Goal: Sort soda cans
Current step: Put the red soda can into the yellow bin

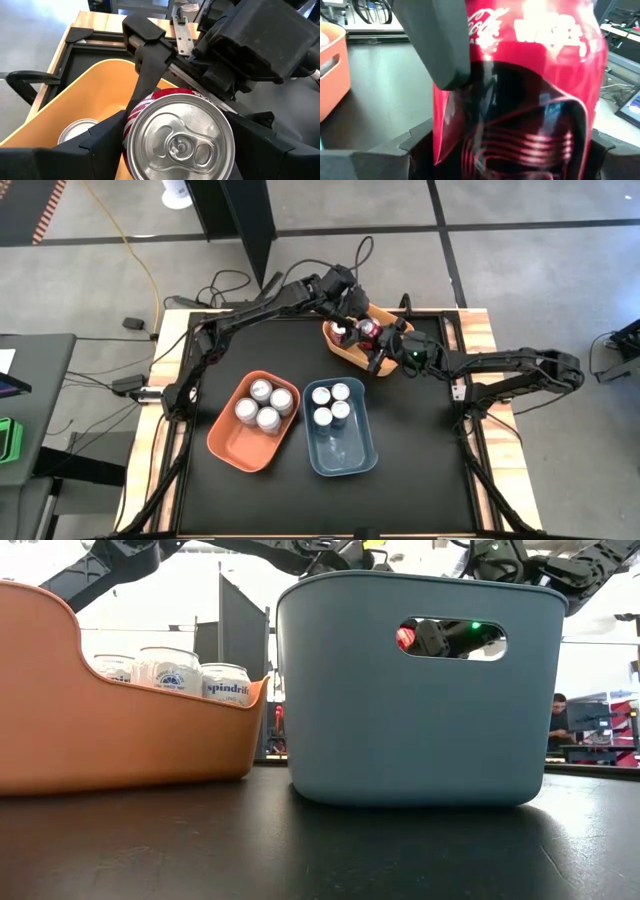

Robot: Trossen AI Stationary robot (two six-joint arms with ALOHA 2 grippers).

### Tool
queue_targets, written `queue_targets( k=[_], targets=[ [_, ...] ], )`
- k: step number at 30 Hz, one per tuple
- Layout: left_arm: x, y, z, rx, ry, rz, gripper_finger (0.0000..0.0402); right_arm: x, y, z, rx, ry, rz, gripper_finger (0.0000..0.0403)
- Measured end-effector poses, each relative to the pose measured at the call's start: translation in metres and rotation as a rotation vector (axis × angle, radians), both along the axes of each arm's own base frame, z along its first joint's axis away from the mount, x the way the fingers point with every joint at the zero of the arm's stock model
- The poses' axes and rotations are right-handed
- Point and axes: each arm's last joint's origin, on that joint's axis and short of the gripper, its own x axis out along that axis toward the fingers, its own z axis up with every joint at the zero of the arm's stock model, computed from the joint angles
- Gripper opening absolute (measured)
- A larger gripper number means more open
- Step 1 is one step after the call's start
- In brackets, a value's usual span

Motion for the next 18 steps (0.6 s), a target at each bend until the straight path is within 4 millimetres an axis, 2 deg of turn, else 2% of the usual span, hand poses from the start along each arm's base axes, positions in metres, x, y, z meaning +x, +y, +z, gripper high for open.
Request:
queue_targets(
  k=[18],
  targets=[
    [-0.002,-0.0045,-0.007,0.129,0.101,0.022,0.0297,-0.001,0.0015,-0.0006,0.037,0.184,-0.01,0.034]
  ],
)
